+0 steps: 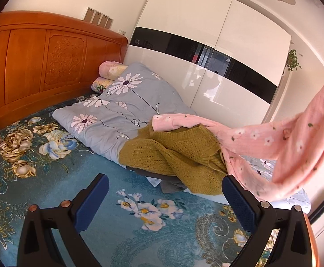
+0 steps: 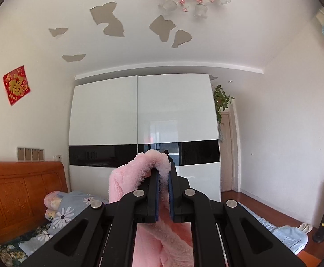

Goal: Fold clothes
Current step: 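Grasp the pink fleece garment with the right gripper and lift it off the pile, then carry the pink garment over the teal blanket and lay it down with the right gripper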

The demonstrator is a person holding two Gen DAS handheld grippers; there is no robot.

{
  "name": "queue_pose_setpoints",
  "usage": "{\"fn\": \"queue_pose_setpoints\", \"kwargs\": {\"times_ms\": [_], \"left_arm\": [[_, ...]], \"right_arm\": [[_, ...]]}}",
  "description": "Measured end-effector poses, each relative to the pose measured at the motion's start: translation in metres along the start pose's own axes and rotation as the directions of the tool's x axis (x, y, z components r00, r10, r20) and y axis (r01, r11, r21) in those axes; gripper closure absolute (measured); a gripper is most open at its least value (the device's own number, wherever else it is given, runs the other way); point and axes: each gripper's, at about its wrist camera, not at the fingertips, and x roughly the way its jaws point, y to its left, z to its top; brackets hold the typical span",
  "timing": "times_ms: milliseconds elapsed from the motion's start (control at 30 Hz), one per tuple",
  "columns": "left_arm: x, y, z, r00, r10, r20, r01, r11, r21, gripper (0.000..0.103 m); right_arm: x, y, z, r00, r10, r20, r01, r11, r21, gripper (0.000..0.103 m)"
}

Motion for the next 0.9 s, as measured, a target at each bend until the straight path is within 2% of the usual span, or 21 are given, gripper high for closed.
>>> {"fn": "queue_pose_setpoints", "kwargs": {"times_ms": [67,100,167,200,267,300,400,500,567,667,733,833,900], "left_arm": [[-0.006,0.001,-0.003,1.000,0.002,0.002,-0.002,1.000,0.002,0.000],[-0.010,0.003,-0.005,1.000,0.013,0.006,-0.013,1.000,0.005,0.000],[-0.019,0.012,-0.008,0.999,0.049,0.015,-0.049,0.999,0.006,0.000],[-0.023,0.018,-0.009,0.997,0.070,0.020,-0.070,0.998,0.003,0.000],[-0.032,0.035,-0.012,0.993,0.118,0.026,-0.117,0.993,-0.022,0.000],[-0.036,0.045,-0.014,0.989,0.142,0.026,-0.141,0.989,-0.042,0.000],[-0.047,0.078,-0.019,0.977,0.210,0.020,-0.206,0.970,-0.126,0.000],[-0.055,0.112,-0.024,0.964,0.267,-0.003,-0.261,0.940,-0.218,0.000],[-0.061,0.132,-0.028,0.954,0.301,-0.014,-0.293,0.916,-0.275,0.000],[-0.069,0.159,-0.032,0.939,0.344,-0.021,-0.329,0.877,-0.351,0.000],[-0.070,0.176,-0.036,0.930,0.364,-0.038,-0.348,0.848,-0.400,0.000],[-0.063,0.197,-0.042,0.924,0.371,-0.089,-0.369,0.806,-0.464,0.000],[-0.055,0.204,-0.046,0.925,0.360,-0.117,-0.369,0.790,-0.490,0.000]], "right_arm": [[0.011,0.031,-0.017,0.993,0.096,-0.075,-0.102,0.992,-0.076,0.096],[0.019,0.051,-0.032,0.981,0.152,-0.120,-0.166,0.980,-0.110,0.096],[0.036,0.098,-0.073,0.942,0.258,-0.216,-0.295,0.941,-0.164,0.096],[0.044,0.123,-0.099,0.912,0.310,-0.270,-0.363,0.915,-0.175,0.096],[0.055,0.174,-0.156,0.831,0.405,-0.382,-0.492,0.855,-0.165,0.096],[0.059,0.202,-0.186,0.779,0.446,-0.440,-0.552,0.822,-0.145,0.096],[0.066,0.278,-0.275,0.607,0.541,-0.582,-0.691,0.721,-0.051,0.096],[0.052,0.349,-0.346,0.427,0.605,-0.672,-0.788,0.614,0.052,0.096],[0.035,0.395,-0.375,0.331,0.627,-0.705,-0.842,0.533,0.079,0.096],[0.007,0.448,-0.390,0.221,0.669,-0.710,-0.906,0.410,0.105,0.096],[-0.002,0.475,-0.397,0.164,0.692,-0.703,-0.920,0.365,0.144,0.096],[0.005,0.517,-0.422,0.090,0.659,-0.747,-0.911,0.358,0.206,0.096],[0.006,0.537,-0.447,0.061,0.603,-0.795,-0.903,0.373,0.214,0.096]]}}
